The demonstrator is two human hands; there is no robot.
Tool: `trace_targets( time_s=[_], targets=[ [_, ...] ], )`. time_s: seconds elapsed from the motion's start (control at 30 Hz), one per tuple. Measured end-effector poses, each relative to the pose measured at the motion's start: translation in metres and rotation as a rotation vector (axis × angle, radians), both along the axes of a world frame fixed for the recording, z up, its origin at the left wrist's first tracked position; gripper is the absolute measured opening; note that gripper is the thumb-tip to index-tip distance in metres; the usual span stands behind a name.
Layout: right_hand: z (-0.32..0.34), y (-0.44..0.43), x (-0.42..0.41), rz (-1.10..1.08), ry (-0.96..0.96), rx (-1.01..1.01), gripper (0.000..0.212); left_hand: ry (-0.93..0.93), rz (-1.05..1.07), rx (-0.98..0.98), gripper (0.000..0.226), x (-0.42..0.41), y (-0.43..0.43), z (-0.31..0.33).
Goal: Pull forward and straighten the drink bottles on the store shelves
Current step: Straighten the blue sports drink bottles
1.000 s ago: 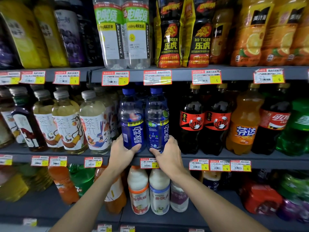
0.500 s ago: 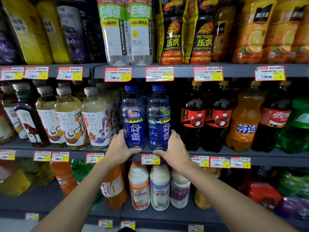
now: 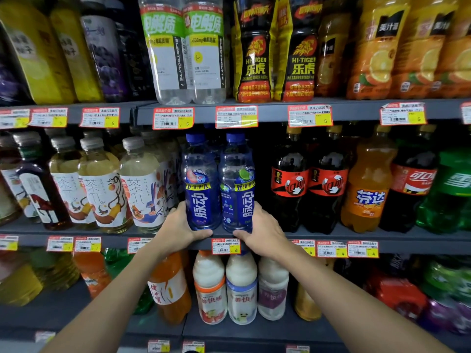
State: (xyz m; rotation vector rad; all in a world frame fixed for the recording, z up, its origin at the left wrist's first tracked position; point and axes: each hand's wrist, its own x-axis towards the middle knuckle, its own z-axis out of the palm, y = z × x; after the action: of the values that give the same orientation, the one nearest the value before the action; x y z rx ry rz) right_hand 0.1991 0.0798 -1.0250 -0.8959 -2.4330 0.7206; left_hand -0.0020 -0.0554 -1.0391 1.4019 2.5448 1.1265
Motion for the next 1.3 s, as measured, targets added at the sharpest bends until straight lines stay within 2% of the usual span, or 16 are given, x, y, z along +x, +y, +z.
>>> trace_targets(
  time_s=[0.07,0.23,0.53,0.83,1.3],
  targets=[
    [-0.002,-0.003,-0.003,-0.027,0.025,0.012,0.075,-0.002,0.002,0.002,0.098,0.000,0.002,0.001],
    [-0.002,-0.007,-0.011,-0.160,0.053,0.004,0.088,-0.065,-0.059,0.032,0.101,-0.002,0.000,0.004],
    [-0.002,0.002,-0.014,-0.067,0.028,-0.009,0.084,0.002,-0.060,-0.065,0.100,-0.011,-0.001,0.010],
    [-0.006,0.002,-0.012,-0.081,0.092,-0.035,0.100,-0.015,-0.076,-0.052,0.093,-0.015,-0.001,0.010],
    [0.000,0.005,-0.012,-0.043,0.076,-0.066,0.097,0.011,-0.101,-0.095,0.102,-0.021,0.000,0.014]
  ],
)
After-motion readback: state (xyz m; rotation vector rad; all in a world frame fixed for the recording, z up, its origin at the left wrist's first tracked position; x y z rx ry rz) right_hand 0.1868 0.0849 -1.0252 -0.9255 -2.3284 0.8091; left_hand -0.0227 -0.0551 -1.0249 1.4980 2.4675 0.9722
